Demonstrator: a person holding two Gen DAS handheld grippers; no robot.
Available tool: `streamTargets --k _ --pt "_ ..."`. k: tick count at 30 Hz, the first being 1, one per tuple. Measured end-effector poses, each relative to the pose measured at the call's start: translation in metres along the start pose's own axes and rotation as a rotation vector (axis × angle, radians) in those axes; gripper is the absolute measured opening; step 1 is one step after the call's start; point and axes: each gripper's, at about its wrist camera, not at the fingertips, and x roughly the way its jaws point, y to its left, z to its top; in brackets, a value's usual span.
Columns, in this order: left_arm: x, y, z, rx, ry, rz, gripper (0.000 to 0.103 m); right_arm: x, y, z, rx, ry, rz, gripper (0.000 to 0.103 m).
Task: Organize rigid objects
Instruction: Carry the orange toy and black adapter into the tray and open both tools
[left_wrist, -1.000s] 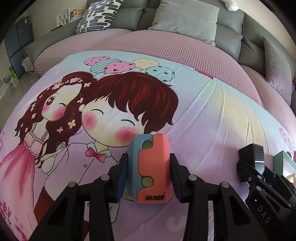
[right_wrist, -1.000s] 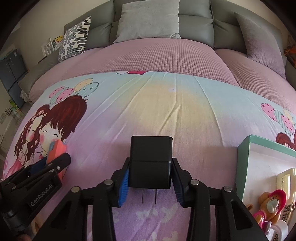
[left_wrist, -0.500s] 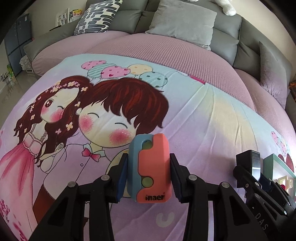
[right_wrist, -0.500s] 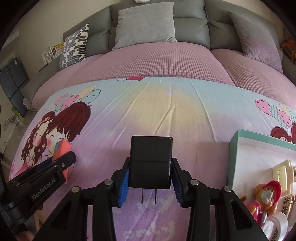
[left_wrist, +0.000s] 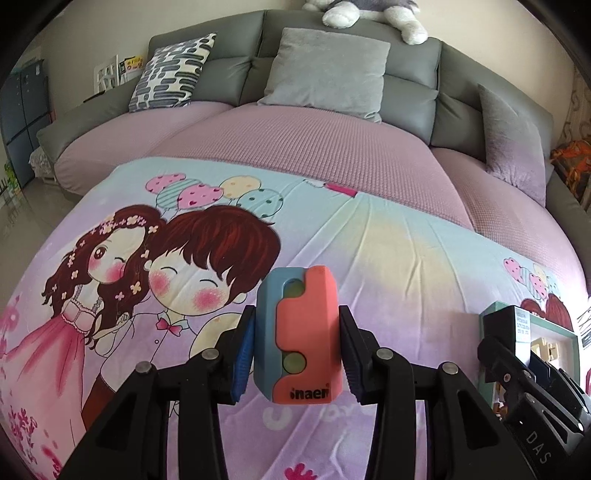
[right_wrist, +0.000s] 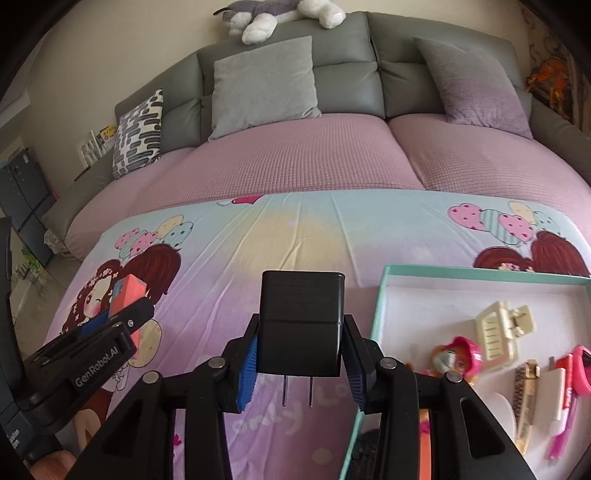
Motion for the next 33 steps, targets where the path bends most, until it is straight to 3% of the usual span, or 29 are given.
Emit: streamTargets --k 16,20,25,33 --pt "-0.033 -0.057 -0.008 0.127 -0.049 -0.069 0.044 -0.058 -0.049 -0.018 0.093 -0.068 -0.061 0.043" --pt "-0.040 -0.071 -0.012 0.152 -0.051 -0.115 0.044 -0.067 -0.064 -0.026 0.120 -0.068 -0.077 0.043" --pt "-0.049 -0.093 -0.016 0.189 -0.054 -0.188 0.044 -0.079 -0.088 -0.032 0.151 -0.081 -0.126 0.043" --pt "-0.056 -0.120 -0.021 0.239 -0.052 -0.232 0.044 -0.094 -0.136 -0.034 0.230 -0.096 -0.217 0.043"
